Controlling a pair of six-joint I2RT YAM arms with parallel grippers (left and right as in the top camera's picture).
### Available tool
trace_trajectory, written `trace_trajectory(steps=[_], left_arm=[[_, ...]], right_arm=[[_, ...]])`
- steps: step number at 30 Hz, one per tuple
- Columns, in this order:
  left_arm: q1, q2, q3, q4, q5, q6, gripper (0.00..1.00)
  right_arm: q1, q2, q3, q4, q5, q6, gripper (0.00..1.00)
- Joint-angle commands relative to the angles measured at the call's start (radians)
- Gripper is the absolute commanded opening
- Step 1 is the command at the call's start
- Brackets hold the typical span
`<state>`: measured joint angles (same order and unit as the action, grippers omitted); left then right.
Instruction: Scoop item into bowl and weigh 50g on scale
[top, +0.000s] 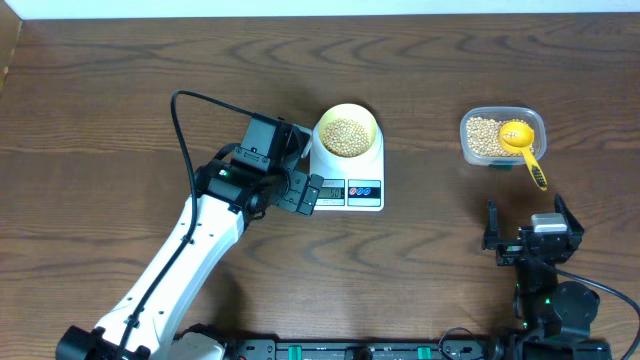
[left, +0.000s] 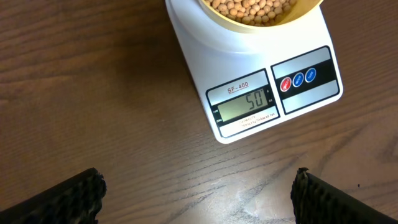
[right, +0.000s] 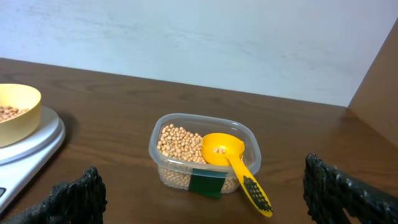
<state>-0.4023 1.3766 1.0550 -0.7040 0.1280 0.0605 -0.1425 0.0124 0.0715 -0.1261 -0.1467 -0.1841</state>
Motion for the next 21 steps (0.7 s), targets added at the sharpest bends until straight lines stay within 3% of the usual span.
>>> trace_trajectory(steps=[1,21], left_arm=[[-0.002,-0.003,0.0,-0.001,-0.006,0.014,0.98],[-0.002,-0.003,0.0,-0.001,-0.006,0.014,0.98]], right_arm=[[0.007,-0.008,-0.035,0.039,-0.006,-0.016,0.99],[0.026,-0.008,-0.066,0.07,-0.088,-0.116,0.99]])
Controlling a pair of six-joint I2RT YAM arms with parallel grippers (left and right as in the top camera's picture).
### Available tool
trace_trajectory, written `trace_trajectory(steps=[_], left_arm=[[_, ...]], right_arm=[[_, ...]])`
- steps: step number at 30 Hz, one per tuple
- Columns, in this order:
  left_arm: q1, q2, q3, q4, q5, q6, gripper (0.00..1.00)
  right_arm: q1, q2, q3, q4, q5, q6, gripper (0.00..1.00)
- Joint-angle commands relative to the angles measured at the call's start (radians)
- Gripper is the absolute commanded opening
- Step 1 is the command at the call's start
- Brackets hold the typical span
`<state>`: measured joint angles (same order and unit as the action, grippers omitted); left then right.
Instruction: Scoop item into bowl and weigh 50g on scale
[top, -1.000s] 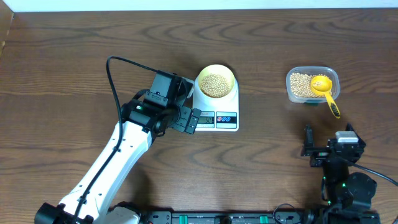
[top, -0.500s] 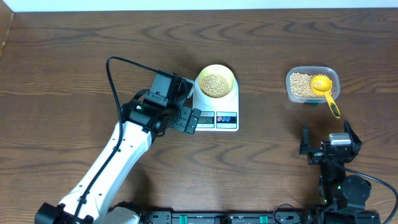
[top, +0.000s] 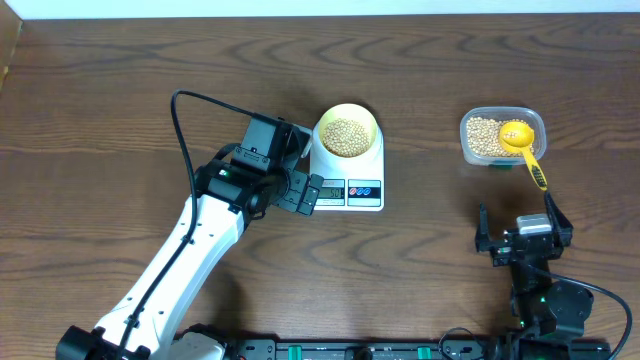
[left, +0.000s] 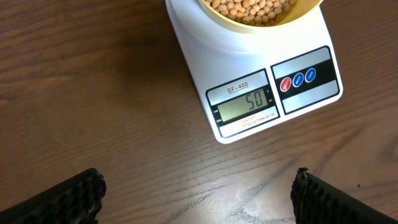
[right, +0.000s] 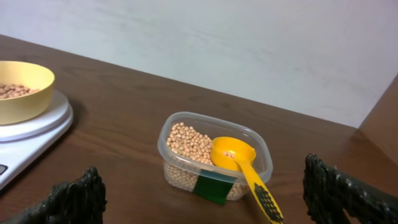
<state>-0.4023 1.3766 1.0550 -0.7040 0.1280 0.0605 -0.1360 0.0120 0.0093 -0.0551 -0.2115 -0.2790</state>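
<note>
A yellow bowl (top: 346, 133) of beans sits on the white scale (top: 350, 190); in the left wrist view the scale's display (left: 244, 106) reads 50. My left gripper (top: 296, 170) hovers just left of the scale, open and empty, its fingertips (left: 71, 196) wide apart over bare table. A clear container (top: 501, 135) of beans holds the yellow scoop (top: 521, 145), whose handle sticks out over the rim. My right gripper (top: 520, 226) is open and empty, near the front edge, short of the container (right: 214, 158).
A black cable (top: 185, 130) loops from the left arm over the table. A pale wall (right: 217, 43) rises behind the table's far edge.
My right gripper has drawn back slightly toward the front edge and turned a little left; the container sits farther off in its view. The left arm, scale and bowl are unchanged.
</note>
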Motion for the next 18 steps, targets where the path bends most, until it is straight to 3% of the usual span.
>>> trace_trajectory(steps=[1,6,18], left_arm=[[-0.002,-0.003,0.0,-0.001,-0.006,0.014,0.98],[-0.002,-0.003,0.0,-0.001,-0.006,0.014,0.98],[-0.002,-0.003,0.0,-0.001,-0.006,0.014,0.98]], right_arm=[[0.028,-0.007,-0.004,-0.001,-0.015,-0.018,0.99],[0.058,-0.007,-0.004,-0.013,0.109,0.119,0.99],[0.103,-0.007,-0.004,-0.015,0.117,0.125,0.99]])
